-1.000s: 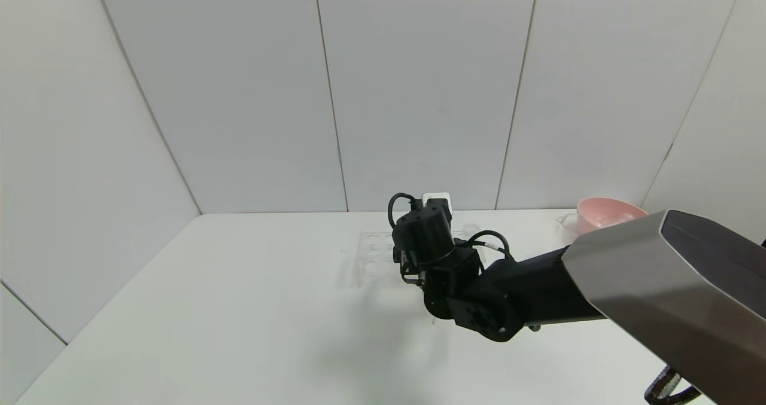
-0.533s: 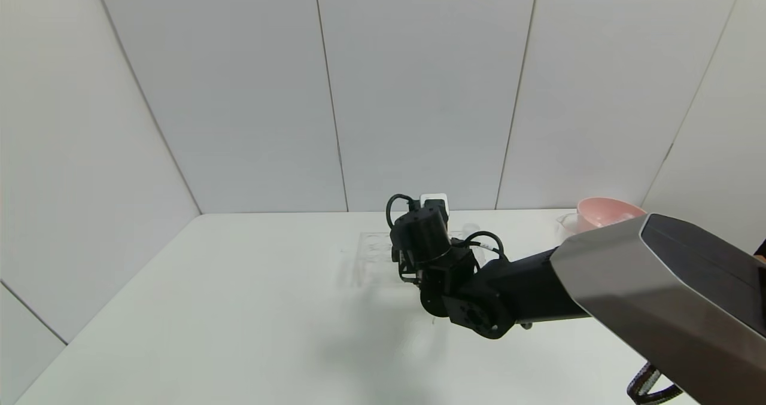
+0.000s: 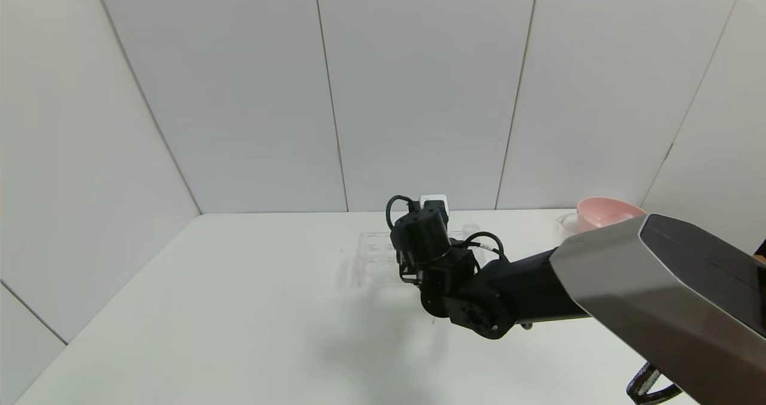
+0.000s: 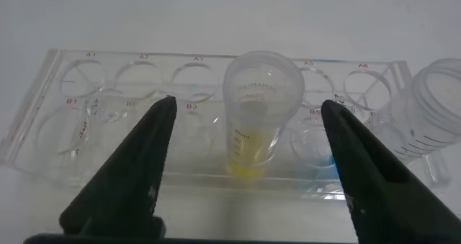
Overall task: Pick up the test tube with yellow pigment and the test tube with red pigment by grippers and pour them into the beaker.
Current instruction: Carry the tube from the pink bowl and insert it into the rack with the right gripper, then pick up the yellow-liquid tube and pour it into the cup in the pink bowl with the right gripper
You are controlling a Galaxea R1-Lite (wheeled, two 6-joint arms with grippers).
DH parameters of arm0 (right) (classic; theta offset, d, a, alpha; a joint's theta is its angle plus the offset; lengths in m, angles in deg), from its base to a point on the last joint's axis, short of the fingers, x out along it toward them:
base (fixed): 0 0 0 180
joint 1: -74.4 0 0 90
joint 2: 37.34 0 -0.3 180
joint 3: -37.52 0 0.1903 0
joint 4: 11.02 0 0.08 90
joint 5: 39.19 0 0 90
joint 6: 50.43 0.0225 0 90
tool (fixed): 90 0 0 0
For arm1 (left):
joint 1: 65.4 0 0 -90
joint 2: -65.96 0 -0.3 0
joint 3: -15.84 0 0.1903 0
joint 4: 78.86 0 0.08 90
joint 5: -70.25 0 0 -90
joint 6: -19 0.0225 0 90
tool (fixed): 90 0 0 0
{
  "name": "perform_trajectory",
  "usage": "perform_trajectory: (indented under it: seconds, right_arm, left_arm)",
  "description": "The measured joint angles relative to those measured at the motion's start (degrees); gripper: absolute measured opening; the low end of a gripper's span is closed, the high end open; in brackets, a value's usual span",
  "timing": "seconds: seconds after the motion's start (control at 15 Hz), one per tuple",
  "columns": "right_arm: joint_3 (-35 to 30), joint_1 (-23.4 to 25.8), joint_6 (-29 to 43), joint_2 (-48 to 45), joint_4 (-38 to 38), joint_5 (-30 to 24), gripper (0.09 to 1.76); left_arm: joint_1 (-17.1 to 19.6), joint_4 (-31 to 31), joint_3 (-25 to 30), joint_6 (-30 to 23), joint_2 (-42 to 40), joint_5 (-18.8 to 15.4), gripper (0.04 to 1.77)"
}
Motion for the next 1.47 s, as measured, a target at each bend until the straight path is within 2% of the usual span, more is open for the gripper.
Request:
perform_trajectory:
  seconds: [0.13, 0.33, 0.4, 0.47, 1.0, 1.47]
  right_arm:
    - [-0.2, 0.0, 0.0, 0.0, 0.1, 0.0, 1.12]
    - [-0.3, -0.1, 0.0, -0.1, 0.1, 0.0, 0.79]
    - [-0.4, -0.1, 0.0, -0.1, 0.0, 0.1, 0.55]
    - [-0.4, 0.0, 0.0, -0.1, 0.0, 0.0, 0.49]
    - [-0.5, 0.0, 0.0, -0.3, 0.1, 0.0, 0.49]
    - [0.0, -0.2, -1.6, -5.4, 0.0, 0.0, 0.49]
  left_arm:
    - [0.0, 0.0, 0.0, 0.0, 0.0, 0.0, 1.72]
    - [0.0, 0.0, 0.0, 0.0, 0.0, 0.0, 1.72]
    - [0.0, 0.0, 0.0, 0.0, 0.0, 0.0, 1.72]
    - [0.0, 0.0, 0.0, 0.0, 0.0, 0.0, 1.72]
    - [0.0, 0.0, 0.0, 0.0, 0.0, 0.0, 1.72]
    - [0.0, 0.0, 0.0, 0.0, 0.0, 0.0, 1.72]
